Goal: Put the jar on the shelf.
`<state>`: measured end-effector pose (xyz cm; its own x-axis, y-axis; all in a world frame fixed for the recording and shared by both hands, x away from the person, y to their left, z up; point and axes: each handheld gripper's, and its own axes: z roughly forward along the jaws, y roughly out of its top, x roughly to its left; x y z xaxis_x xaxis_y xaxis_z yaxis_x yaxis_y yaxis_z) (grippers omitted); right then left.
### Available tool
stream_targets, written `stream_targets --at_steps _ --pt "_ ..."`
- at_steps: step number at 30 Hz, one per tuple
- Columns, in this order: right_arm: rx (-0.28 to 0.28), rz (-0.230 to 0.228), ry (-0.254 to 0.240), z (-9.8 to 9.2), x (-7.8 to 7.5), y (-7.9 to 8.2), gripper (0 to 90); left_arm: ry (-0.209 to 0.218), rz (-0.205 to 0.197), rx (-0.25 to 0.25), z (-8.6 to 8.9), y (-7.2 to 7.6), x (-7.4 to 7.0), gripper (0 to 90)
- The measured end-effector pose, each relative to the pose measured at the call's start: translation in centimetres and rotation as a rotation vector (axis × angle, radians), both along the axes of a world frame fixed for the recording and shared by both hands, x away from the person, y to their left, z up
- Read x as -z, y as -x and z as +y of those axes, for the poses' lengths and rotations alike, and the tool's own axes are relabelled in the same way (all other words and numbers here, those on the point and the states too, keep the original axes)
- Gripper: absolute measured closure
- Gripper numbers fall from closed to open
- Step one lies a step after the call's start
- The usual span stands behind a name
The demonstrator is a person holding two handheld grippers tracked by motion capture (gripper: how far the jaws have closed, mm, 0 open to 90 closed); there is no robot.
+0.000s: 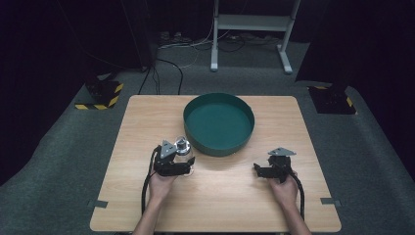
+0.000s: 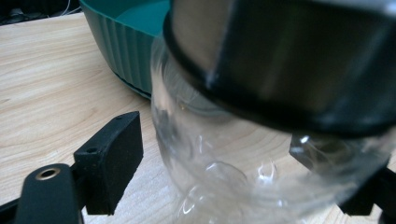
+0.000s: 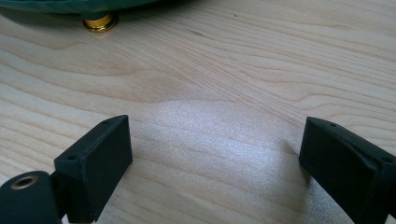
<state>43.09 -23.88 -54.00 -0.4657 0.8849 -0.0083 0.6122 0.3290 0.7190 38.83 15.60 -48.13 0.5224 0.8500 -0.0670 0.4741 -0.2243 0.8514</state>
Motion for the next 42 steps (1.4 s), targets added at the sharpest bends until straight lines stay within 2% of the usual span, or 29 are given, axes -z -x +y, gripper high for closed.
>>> stream_targets --at_steps 12,22,26,30,42 --pt "-0.001 -0.001 0.001 0.0 0.0 0.0 9.5 -0.026 -0.042 0.019 -0.8 0.2 -0.2 29.7" --pt "-0.001 -0.001 0.001 0.0 0.0 0.0 9.4 -0.033 -0.047 0.019 -0.6 0.3 -0.3 31.0" --pt "-0.001 -0.001 0.000 0.0 0.0 0.0 9.5 -0.005 -0.063 0.024 -0.3 0.5 -1.0 31.1" --pt "-0.001 -0.001 0.001 0.0 0.0 0.0 9.5 -0.024 -0.071 0.038 -0.4 0.7 -2.0 31.2" --pt "-0.001 -0.001 0.001 0.0 0.0 0.0 9.4 -0.020 -0.061 0.092 -0.4 1.1 -3.7 31.2"
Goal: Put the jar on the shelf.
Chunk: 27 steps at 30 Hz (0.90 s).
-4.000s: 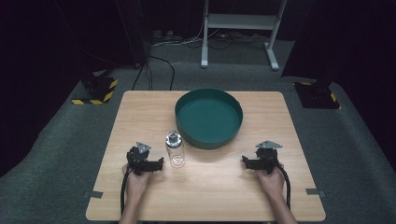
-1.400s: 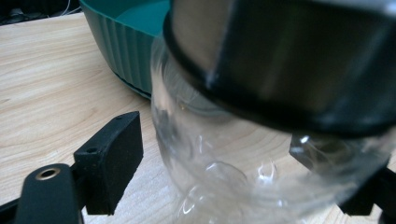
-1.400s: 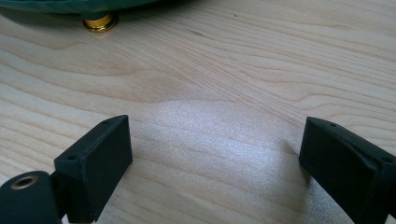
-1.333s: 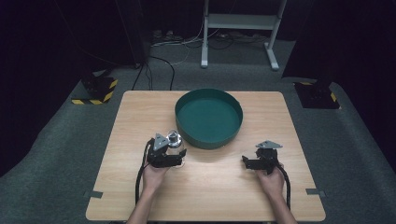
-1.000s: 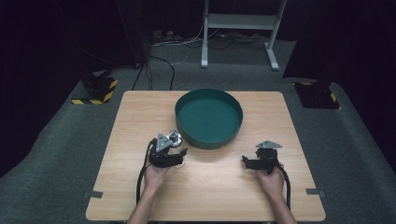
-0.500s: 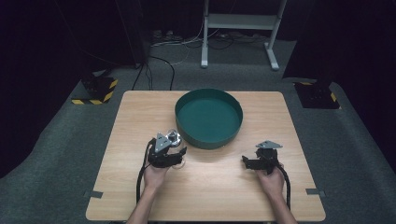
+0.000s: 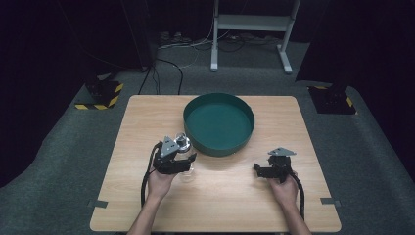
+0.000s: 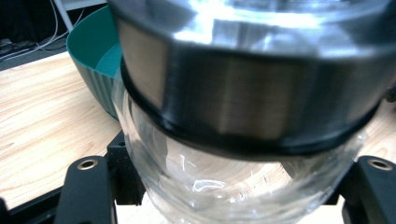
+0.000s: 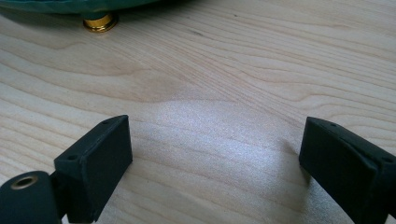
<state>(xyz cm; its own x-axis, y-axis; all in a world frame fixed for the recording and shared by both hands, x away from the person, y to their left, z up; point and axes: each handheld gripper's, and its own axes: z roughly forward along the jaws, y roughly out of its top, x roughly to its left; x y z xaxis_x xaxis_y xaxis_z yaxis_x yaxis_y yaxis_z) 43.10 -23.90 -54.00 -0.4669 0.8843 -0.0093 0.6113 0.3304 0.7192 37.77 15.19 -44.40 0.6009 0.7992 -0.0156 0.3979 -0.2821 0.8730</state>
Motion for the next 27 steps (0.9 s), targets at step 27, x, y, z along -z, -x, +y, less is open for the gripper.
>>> stream_targets --at_steps 27 --pt "0.000 -0.001 0.000 0.0 0.0 0.0 9.5 0.045 0.011 0.086 -0.3 -1.3 -5.1 31.1"
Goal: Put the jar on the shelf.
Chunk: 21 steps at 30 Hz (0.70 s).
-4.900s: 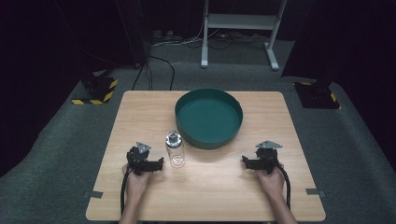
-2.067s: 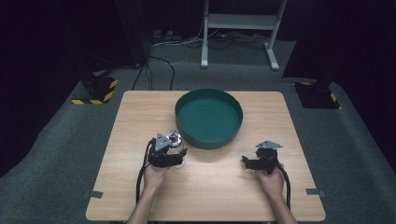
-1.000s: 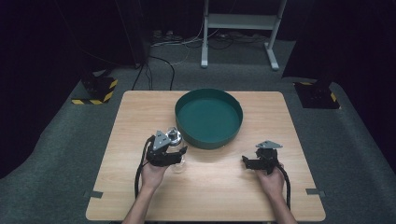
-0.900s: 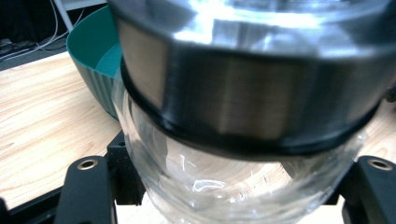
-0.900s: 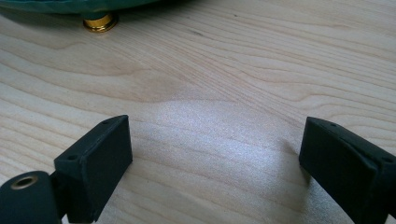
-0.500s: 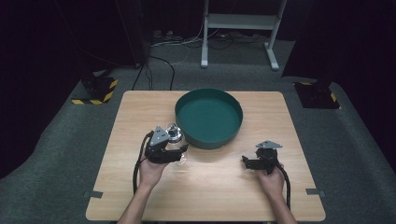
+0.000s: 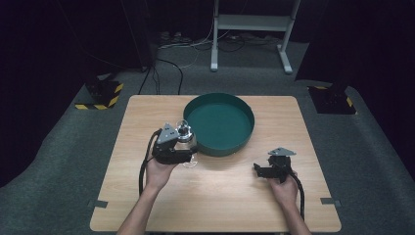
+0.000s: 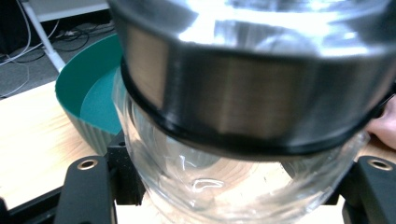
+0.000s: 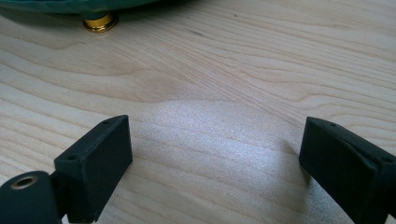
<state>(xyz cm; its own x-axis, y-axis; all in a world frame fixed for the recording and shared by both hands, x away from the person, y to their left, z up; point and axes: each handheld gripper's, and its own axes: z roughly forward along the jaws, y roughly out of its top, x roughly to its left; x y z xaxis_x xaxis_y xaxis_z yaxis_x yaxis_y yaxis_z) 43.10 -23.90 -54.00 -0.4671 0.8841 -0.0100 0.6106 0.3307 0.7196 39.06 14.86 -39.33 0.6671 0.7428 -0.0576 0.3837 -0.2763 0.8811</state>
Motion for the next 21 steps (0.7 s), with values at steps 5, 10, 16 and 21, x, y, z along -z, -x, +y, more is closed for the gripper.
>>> stream_targets --at_steps 5,10,16,21 --pt "0.001 0.001 -0.001 0.0 0.0 0.0 9.5 -0.005 -0.001 0.021 -0.3 -0.6 -1.0 31.1" --pt "0.001 0.001 -0.001 0.0 0.0 0.0 9.5 -0.003 -0.008 0.036 -0.5 -1.1 -2.0 31.1" --pt "0.002 0.002 -0.001 0.0 0.0 0.0 9.5 0.006 -0.011 0.048 -0.8 -2.0 -2.9 31.1" --pt "0.001 0.001 0.000 0.0 0.0 0.0 9.4 0.015 -0.008 0.053 -1.1 -2.7 -3.4 31.1"
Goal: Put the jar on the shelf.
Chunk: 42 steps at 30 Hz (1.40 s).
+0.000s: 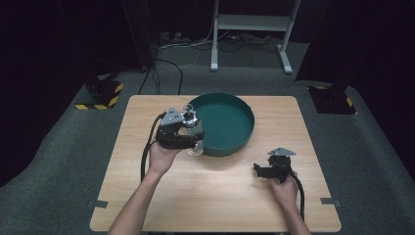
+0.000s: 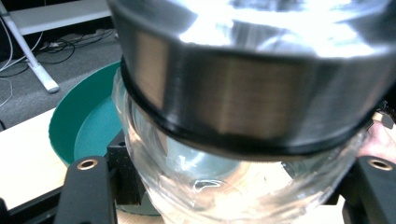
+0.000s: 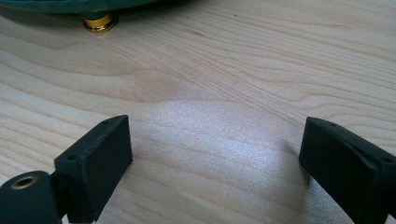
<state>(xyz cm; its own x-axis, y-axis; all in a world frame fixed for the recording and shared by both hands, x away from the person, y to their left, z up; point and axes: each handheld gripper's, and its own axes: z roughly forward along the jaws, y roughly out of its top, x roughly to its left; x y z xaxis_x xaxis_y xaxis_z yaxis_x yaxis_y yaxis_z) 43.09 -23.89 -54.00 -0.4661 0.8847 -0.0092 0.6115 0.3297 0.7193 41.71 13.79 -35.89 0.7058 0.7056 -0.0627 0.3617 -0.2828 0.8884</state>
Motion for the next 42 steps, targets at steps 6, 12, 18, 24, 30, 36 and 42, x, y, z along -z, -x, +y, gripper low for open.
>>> stream_targets --at_steps 6,12,18,24,30,36,42 --pt "0.000 0.000 0.000 0.0 0.0 0.0 9.5 0.008 -0.001 -0.002 -0.3 -1.0 -0.6 31.1" --pt "0.001 0.000 0.000 0.0 0.0 0.0 9.5 0.019 -0.009 -0.013 -0.6 -2.3 -1.3 31.1" --pt "0.001 0.000 0.000 0.0 0.0 0.0 9.5 0.008 -0.008 -0.026 -1.2 -3.6 -1.7 31.1" --pt "0.002 0.001 -0.001 0.0 0.0 0.0 9.5 -0.002 -0.003 -0.031 -1.7 -4.7 -1.4 31.1" --pt "0.002 0.001 -0.001 0.0 0.0 0.0 9.5 0.003 0.001 -0.046 -2.0 -5.9 -1.0 31.1" --pt "0.002 0.001 -0.001 0.0 0.0 0.0 9.5 -0.013 0.004 -0.067 -2.3 -6.9 -0.6 31.0" --pt "0.002 0.001 -0.001 0.0 0.0 0.0 9.5 -0.026 0.007 -0.088 -2.6 -8.0 -0.1 31.0"
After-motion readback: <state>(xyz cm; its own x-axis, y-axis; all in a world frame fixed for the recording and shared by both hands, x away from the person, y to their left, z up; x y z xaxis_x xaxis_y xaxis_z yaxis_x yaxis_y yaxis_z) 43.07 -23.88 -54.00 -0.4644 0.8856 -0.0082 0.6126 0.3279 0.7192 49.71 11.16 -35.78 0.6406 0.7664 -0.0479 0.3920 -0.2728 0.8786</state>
